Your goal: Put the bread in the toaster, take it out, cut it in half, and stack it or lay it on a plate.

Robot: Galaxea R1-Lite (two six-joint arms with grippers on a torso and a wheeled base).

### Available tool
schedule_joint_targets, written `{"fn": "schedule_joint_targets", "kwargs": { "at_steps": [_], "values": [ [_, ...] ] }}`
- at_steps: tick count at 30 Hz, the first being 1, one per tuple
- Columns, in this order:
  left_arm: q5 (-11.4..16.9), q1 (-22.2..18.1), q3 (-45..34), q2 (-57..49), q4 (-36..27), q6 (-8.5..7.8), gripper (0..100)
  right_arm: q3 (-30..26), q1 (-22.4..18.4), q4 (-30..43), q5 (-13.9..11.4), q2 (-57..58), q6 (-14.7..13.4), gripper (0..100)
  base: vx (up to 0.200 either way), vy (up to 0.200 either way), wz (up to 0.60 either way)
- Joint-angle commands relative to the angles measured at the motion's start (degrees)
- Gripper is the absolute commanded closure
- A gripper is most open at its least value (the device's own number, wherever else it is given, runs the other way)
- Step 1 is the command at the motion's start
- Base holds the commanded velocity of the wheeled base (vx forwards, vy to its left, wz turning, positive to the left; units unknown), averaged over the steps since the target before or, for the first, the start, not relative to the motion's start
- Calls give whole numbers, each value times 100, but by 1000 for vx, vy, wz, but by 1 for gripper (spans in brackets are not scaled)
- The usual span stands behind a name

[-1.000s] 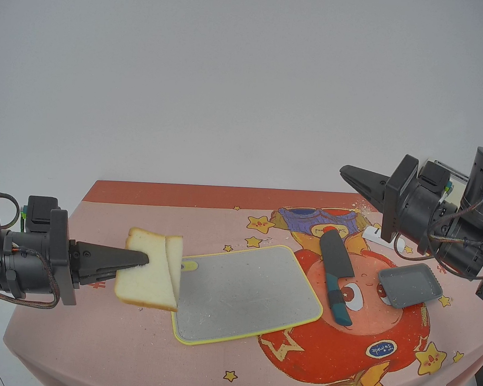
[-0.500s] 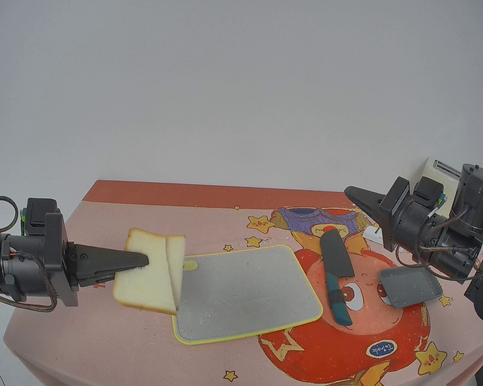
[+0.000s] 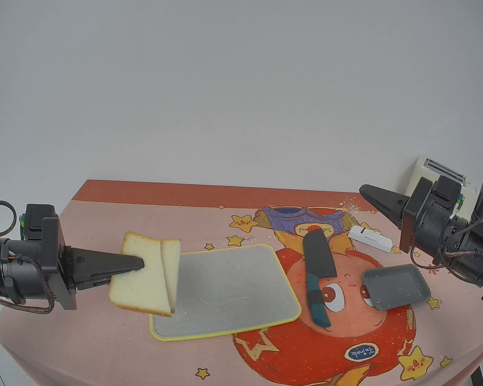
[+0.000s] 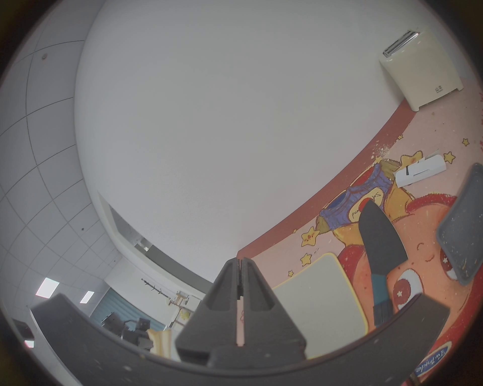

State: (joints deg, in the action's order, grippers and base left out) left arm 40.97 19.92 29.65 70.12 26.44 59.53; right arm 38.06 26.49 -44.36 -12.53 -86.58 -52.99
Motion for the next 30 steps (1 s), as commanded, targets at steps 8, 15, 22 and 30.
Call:
{"fn": "schedule_joint_targets", "kwargs": {
  "at_steps": [8, 15, 22, 30],
  "values": [
    [-2, 3, -20, 19, 1, -11, 100, -27, -4, -2, -4, -17, 8, 100, 0, -200, 0],
    [-2, 3, -47, 37, 10, -20, 100, -27, -21, -2, 5, -43, 8, 100, 0, -200, 0],
    [-2, 12, -47, 46, 10, -46, 100, -27, -47, -11, 5, -105, 87, 100, 0, -200, 0],
    [7, 65, 234, 90, 10, -38, 100, 17, -417, -11, -21, -70, 325, 100, 0, -200, 0]
  ]
}}
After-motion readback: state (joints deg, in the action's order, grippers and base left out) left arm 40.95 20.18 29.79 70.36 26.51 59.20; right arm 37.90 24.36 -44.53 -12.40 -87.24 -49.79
